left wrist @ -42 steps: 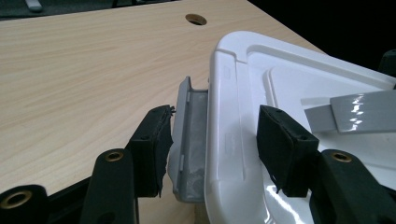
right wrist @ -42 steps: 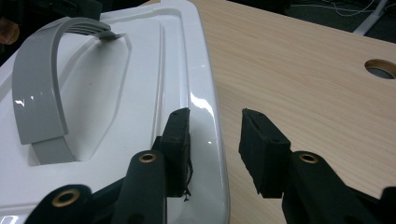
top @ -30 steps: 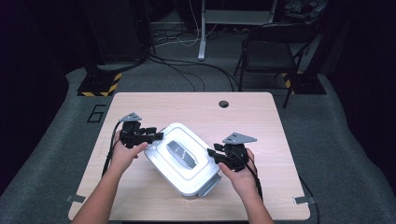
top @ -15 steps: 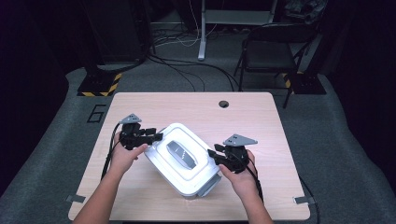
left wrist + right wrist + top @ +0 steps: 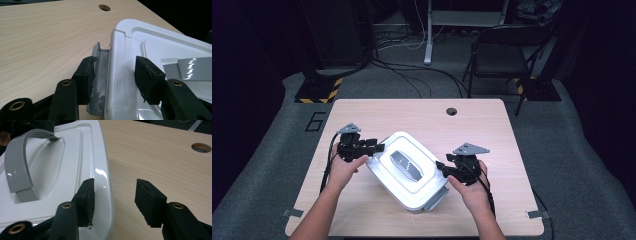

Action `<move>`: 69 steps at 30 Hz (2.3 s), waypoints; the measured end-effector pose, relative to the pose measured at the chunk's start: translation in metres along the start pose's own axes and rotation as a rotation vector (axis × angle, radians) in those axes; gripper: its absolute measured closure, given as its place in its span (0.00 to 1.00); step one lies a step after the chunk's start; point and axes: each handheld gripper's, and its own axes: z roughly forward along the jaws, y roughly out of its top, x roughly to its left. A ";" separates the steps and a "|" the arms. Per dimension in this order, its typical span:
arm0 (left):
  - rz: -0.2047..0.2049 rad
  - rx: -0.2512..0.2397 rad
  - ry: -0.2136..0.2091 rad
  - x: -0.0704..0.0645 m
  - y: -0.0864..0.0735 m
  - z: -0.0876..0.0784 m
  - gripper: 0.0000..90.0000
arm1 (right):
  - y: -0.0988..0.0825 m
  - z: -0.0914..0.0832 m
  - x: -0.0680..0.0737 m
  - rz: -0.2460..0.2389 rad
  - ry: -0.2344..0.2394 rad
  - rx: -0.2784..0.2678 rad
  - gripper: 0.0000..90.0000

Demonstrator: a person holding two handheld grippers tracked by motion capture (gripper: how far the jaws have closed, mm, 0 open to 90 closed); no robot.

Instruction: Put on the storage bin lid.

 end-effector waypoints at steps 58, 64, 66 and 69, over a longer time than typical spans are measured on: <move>0.040 -0.052 0.152 0.031 -0.058 -0.062 0.45 | -0.032 -0.055 -0.046 0.031 -0.124 -0.034 0.45; 0.033 -0.058 0.174 0.037 -0.071 -0.061 0.45 | -0.044 -0.051 -0.050 0.024 -0.135 -0.038 0.45; 0.023 -0.061 0.182 0.040 -0.075 -0.061 0.45 | -0.048 -0.049 -0.051 0.027 -0.136 -0.037 0.45; 0.018 -0.058 0.185 0.044 -0.080 -0.060 0.45 | -0.053 -0.046 -0.053 0.030 -0.140 -0.027 0.45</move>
